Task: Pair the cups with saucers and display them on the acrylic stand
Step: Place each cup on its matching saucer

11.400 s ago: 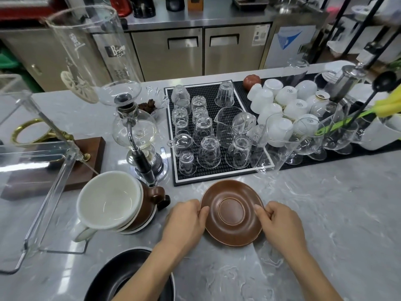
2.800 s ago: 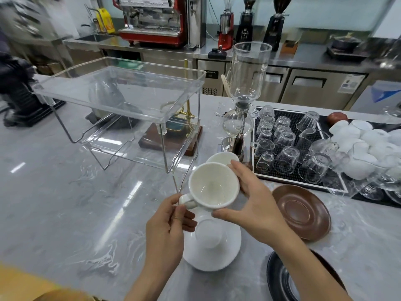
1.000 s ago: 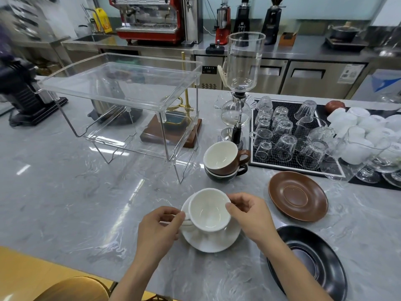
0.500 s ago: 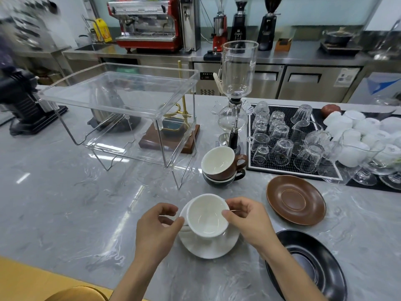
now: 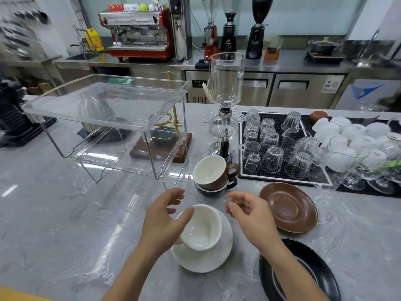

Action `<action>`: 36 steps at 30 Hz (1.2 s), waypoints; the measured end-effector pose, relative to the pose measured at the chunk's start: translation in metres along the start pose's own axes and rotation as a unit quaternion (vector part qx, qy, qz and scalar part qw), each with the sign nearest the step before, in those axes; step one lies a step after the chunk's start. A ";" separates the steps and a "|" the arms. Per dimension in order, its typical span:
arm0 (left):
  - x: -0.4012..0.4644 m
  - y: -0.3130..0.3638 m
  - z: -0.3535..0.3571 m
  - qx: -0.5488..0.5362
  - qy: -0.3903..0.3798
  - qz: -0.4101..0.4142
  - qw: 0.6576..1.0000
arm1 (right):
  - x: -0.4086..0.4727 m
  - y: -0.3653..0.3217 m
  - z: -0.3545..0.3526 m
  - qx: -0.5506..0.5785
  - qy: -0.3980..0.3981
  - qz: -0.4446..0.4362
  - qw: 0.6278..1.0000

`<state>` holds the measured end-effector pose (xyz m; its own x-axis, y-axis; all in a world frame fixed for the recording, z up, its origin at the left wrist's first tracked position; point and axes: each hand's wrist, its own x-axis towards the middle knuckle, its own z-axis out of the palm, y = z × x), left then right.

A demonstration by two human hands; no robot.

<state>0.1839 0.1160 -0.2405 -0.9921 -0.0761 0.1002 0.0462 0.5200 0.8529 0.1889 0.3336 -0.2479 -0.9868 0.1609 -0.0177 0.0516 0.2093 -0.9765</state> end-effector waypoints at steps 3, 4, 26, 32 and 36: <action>0.010 0.004 0.004 -0.003 0.000 0.010 1.000 | 0.005 -0.003 -0.005 0.001 0.005 -0.020 1.000; 0.013 0.005 0.006 -0.005 0.000 0.011 1.000 | 0.008 -0.003 -0.007 -0.002 0.007 -0.026 1.000; 0.088 0.007 0.041 0.036 -0.053 0.042 0.997 | 0.081 -0.005 -0.021 -0.010 0.058 -0.036 0.998; 0.100 0.009 0.051 0.025 -0.092 0.054 0.994 | 0.094 0.000 -0.019 0.000 0.031 -0.016 0.999; 0.106 0.009 0.056 0.028 -0.099 0.056 0.993 | 0.101 0.005 -0.017 0.016 0.012 -0.003 1.000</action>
<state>0.0729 0.1603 -0.2508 -0.9849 0.1504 0.0856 0.1566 0.5634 0.8112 0.0922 0.3670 -0.2512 -0.9830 0.1835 -0.0079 0.0413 0.1787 -0.9830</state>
